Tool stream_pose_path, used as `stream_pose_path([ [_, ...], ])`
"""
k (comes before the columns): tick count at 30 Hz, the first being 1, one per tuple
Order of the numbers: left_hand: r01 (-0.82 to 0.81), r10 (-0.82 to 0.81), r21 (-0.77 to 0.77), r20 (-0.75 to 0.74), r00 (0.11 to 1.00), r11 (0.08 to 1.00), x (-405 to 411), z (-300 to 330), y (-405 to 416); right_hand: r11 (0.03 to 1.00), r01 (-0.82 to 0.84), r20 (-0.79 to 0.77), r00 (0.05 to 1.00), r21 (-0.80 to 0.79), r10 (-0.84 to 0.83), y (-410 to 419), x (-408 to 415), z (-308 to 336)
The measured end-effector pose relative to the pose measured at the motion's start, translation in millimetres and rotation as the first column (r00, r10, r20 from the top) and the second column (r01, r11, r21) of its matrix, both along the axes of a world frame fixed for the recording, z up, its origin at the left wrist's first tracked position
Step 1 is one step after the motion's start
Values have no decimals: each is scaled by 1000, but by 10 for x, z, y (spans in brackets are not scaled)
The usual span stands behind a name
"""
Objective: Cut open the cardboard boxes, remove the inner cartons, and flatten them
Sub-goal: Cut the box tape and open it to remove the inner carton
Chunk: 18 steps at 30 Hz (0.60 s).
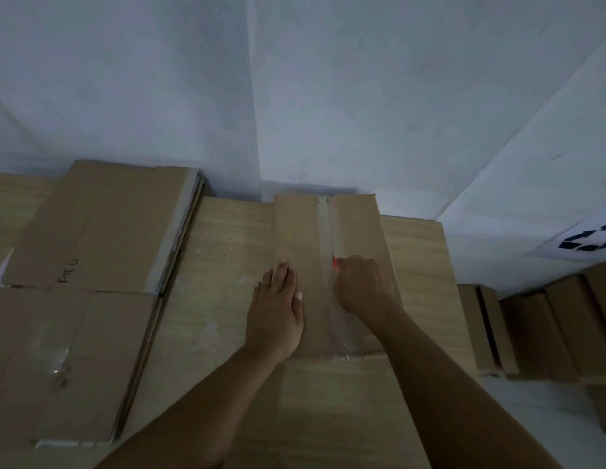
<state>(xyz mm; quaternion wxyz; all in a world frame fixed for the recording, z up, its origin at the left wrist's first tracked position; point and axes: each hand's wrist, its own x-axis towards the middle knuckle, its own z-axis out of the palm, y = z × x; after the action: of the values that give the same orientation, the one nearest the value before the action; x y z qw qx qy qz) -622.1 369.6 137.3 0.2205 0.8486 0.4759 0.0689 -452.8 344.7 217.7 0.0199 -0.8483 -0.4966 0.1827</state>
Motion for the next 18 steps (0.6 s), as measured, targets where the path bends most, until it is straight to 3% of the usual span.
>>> stream_pose_path([
  [3,-1,1,1,4,1000,1000,9,0,9,998,-43,-23,999,-35,42,-381,-169,85],
  [18,-36,35,9,75,997,999,51,119,-170,991,111,-45,992,-70,-115,-1475,-794,200],
])
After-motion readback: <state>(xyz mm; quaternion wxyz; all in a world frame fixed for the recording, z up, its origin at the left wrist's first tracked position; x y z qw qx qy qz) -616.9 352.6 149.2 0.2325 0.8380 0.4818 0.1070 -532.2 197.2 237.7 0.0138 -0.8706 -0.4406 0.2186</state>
